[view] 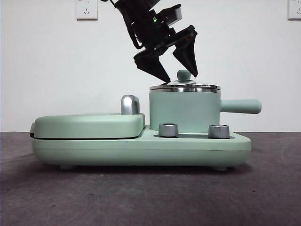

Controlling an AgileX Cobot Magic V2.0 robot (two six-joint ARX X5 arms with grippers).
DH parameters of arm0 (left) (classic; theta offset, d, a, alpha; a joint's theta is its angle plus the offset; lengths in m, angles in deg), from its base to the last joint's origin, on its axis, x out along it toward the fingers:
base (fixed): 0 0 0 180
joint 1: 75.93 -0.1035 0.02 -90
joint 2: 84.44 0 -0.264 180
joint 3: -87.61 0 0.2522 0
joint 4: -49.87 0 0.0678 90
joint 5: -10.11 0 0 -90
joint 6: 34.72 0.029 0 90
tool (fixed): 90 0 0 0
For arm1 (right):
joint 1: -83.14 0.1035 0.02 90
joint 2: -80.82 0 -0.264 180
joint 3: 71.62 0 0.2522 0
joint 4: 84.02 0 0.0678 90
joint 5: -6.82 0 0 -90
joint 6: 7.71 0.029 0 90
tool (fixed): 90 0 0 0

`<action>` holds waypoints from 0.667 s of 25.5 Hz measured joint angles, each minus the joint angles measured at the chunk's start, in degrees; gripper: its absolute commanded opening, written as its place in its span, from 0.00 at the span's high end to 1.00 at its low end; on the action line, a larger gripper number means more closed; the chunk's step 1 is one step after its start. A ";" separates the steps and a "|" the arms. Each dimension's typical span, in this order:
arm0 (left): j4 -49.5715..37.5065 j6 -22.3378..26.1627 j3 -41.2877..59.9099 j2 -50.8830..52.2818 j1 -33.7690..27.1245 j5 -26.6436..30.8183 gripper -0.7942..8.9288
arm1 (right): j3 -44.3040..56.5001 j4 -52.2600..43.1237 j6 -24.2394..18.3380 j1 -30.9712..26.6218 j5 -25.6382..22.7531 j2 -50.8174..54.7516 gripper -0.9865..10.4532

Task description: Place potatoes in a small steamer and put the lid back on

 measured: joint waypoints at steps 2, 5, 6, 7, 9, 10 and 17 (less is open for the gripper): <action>3.06 -0.46 0.02 1.95 -0.15 0.02 0.40 | 0.00 0.00 0.00 0.00 0.00 0.00 0.53; 10.82 -2.36 0.02 9.09 -0.15 -0.11 0.41 | 0.00 0.00 0.00 0.00 0.00 0.00 0.53; 13.70 -2.67 0.00 11.72 -0.15 -0.17 0.41 | 0.00 0.00 0.00 0.00 0.07 0.00 0.53; 16.22 -3.08 -0.13 14.14 -0.15 -0.24 0.41 | 0.00 0.00 0.00 0.00 0.55 0.00 0.53; 18.95 -4.04 -0.17 17.92 -0.22 -0.24 0.41 | 0.00 0.00 0.00 0.00 3.23 0.00 0.53; 19.37 -4.48 0.39 19.93 -0.33 -0.24 0.41 | 0.00 0.00 0.00 0.00 4.94 0.00 0.53; 19.85 -5.60 17.51 41.33 0.15 -0.26 0.41 | 0.00 0.00 0.02 0.02 7.52 0.00 0.53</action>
